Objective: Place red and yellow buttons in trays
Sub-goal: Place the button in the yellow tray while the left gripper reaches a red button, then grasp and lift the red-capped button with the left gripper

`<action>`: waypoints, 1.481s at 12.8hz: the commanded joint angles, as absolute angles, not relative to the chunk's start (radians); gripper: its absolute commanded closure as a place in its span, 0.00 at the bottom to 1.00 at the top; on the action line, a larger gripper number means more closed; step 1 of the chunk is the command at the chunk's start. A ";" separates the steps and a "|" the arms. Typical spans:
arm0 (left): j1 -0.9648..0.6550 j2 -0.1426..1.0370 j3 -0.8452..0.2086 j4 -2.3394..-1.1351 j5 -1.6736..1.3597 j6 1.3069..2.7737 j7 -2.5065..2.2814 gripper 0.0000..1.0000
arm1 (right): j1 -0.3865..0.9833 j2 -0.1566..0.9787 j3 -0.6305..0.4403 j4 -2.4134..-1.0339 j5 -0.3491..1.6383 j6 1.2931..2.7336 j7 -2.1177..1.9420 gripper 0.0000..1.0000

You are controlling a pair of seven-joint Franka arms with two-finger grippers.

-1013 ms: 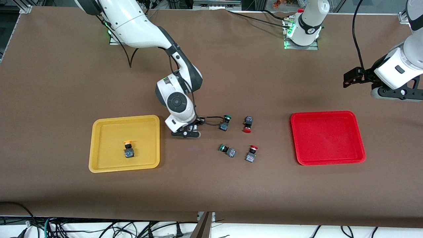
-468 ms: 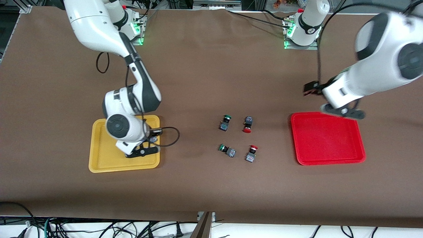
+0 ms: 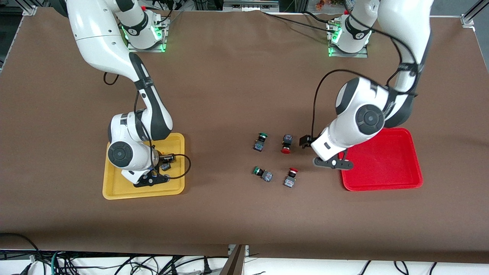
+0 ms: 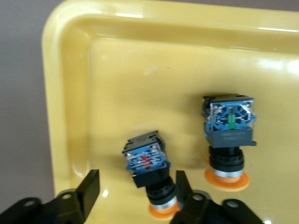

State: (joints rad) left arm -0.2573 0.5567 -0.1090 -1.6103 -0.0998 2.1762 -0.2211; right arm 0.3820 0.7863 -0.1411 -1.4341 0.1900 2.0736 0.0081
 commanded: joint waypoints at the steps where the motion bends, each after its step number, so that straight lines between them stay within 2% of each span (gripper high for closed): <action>1: -0.271 0.630 -0.101 -1.585 -0.100 2.299 -0.218 0.00 | 0.382 0.686 -0.135 -1.443 0.227 1.988 0.011 0.01; 4: -0.299 0.701 -0.100 -1.585 -0.100 2.435 -0.219 0.00 | 0.399 0.531 -0.137 -1.445 0.171 1.876 0.098 0.01; 7: -0.311 0.762 -0.100 -1.583 -0.089 2.551 -0.218 0.00 | 0.399 0.353 -0.140 -1.448 0.126 1.705 0.133 0.01; 11: -0.311 0.871 -0.097 -1.583 0.089 2.776 -0.218 0.00 | 0.396 0.157 -0.196 -1.521 0.115 1.568 0.115 0.00; 12: -0.310 0.871 -0.097 -1.586 0.094 2.802 -0.216 0.24 | 0.396 0.097 -0.199 -1.601 0.101 1.586 0.115 0.00; 13: -0.313 0.870 -0.097 -1.589 0.092 2.803 -0.216 0.64 | 0.397 0.043 -0.198 -1.680 0.071 1.639 0.117 0.00; 14: -0.317 0.868 -0.097 -1.588 0.092 2.803 -0.218 0.82 | 0.397 0.008 -0.198 -1.748 0.063 1.694 0.117 0.00; 15: -0.316 0.865 -0.098 -1.591 0.092 2.801 -0.219 0.88 | 0.399 0.006 -0.195 -1.756 0.061 1.706 0.118 0.00; 17: -0.305 0.833 -0.097 -1.618 0.092 2.786 -0.221 1.00 | 0.399 0.052 -0.196 -1.676 0.037 1.681 0.109 0.00; 19: -0.284 0.757 -0.097 -1.641 0.092 2.676 -0.215 1.00 | 0.397 0.064 -0.198 -1.620 0.034 1.664 0.115 0.00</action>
State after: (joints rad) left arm -0.3054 0.8430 -0.1007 -1.6005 0.0729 2.7732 -0.2187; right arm 0.3958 0.0523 -0.1990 -1.6737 0.0527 1.6800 0.1147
